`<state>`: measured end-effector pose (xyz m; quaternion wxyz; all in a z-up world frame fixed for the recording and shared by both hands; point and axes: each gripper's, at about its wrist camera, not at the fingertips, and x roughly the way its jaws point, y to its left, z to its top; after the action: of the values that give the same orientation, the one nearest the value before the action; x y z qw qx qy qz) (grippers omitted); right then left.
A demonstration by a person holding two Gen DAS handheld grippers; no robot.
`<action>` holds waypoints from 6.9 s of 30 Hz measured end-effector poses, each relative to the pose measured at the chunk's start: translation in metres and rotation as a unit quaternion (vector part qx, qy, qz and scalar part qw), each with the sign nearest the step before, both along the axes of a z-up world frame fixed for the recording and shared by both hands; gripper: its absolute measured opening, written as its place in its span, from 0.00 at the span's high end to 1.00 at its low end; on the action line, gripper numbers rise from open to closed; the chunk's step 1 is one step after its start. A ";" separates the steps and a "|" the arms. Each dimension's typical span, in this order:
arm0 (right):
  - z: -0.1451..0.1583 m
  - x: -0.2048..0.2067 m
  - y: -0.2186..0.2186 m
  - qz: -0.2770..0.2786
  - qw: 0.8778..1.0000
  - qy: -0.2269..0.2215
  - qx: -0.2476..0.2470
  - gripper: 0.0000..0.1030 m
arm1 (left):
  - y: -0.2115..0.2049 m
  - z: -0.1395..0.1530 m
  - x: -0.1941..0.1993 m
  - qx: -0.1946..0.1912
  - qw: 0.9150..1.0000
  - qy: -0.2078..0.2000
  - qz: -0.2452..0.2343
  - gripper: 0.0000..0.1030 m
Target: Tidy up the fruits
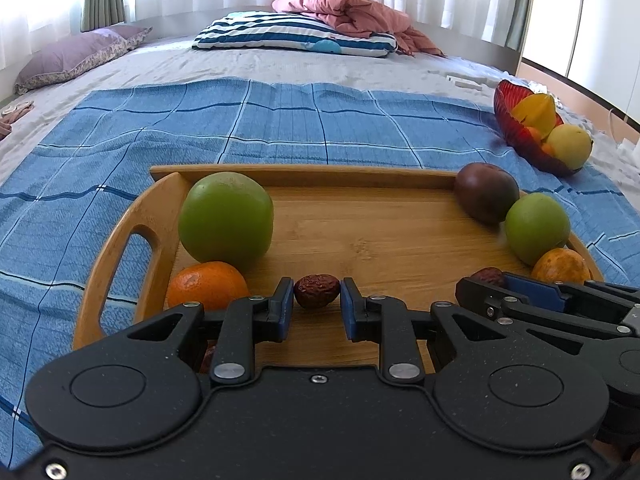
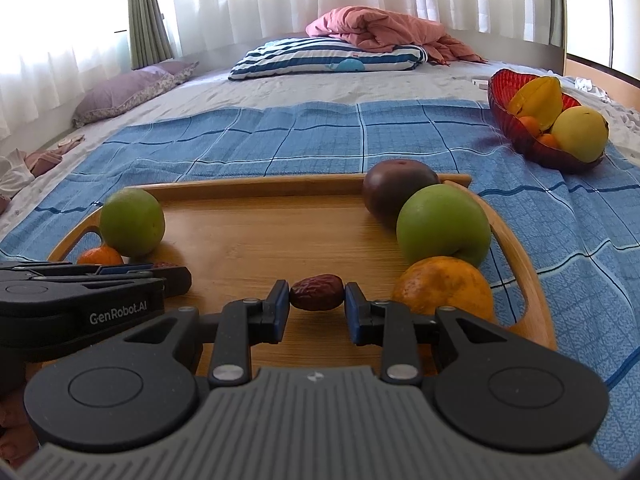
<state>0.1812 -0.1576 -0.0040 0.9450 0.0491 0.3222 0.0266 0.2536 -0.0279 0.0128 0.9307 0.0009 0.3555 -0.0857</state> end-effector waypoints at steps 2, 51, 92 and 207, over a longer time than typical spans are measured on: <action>0.000 0.000 0.000 0.002 1.000 0.000 -0.001 0.65 | 0.000 0.000 0.000 0.002 1.000 -0.001 -0.001 0.77; 0.026 -0.010 -0.003 0.011 1.000 -0.006 -0.002 0.39 | 0.008 0.029 -0.023 0.004 1.000 -0.028 0.001 0.37; 0.043 -0.090 -0.008 -0.011 0.996 -0.081 -0.039 0.01 | 0.039 0.048 -0.119 -0.004 0.998 -0.063 0.019 0.00; -0.033 -0.150 -0.001 -0.008 0.997 -0.052 -0.064 0.00 | 0.045 -0.027 -0.174 0.014 0.999 -0.032 0.032 0.00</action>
<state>0.0317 -0.1582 -0.0372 0.9619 -0.0107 0.2733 0.0005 0.0792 0.0168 -0.0140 0.9438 0.0058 0.3264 -0.0512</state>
